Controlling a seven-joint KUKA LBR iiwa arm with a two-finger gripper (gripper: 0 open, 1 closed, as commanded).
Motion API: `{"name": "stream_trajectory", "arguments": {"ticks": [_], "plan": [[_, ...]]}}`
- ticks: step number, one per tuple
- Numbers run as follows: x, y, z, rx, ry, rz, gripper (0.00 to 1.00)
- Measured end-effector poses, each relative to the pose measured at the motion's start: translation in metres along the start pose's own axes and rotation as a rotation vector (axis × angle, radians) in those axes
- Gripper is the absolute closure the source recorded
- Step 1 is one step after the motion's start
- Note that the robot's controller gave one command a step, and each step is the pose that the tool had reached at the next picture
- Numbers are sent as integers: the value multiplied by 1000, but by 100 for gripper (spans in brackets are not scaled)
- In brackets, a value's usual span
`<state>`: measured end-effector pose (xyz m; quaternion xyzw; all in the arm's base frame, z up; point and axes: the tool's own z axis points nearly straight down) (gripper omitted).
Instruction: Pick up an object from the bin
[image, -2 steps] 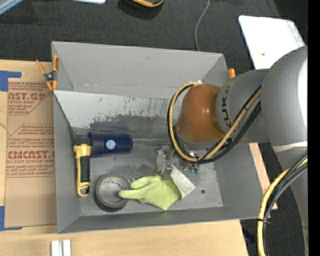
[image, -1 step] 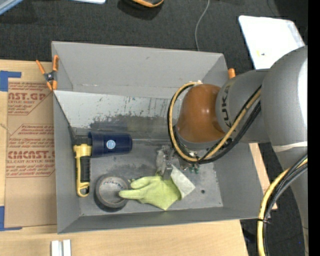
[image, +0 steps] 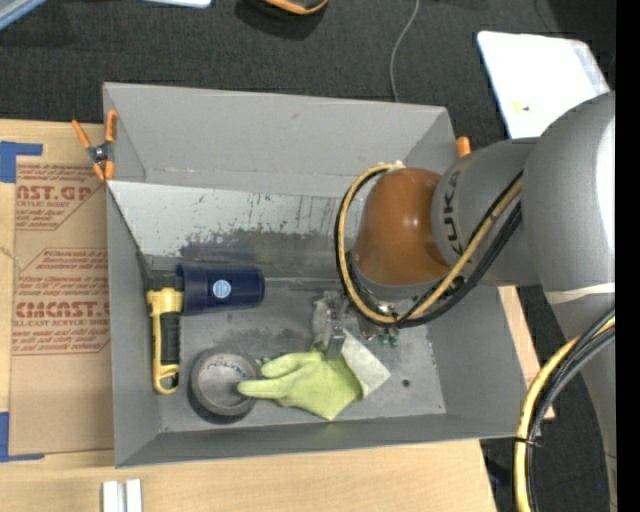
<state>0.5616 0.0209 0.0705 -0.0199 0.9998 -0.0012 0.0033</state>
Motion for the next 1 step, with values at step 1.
{"name": "stream_trajectory", "arguments": {"ticks": [1], "plan": [[0,0,0,0,0,0,100]]}}
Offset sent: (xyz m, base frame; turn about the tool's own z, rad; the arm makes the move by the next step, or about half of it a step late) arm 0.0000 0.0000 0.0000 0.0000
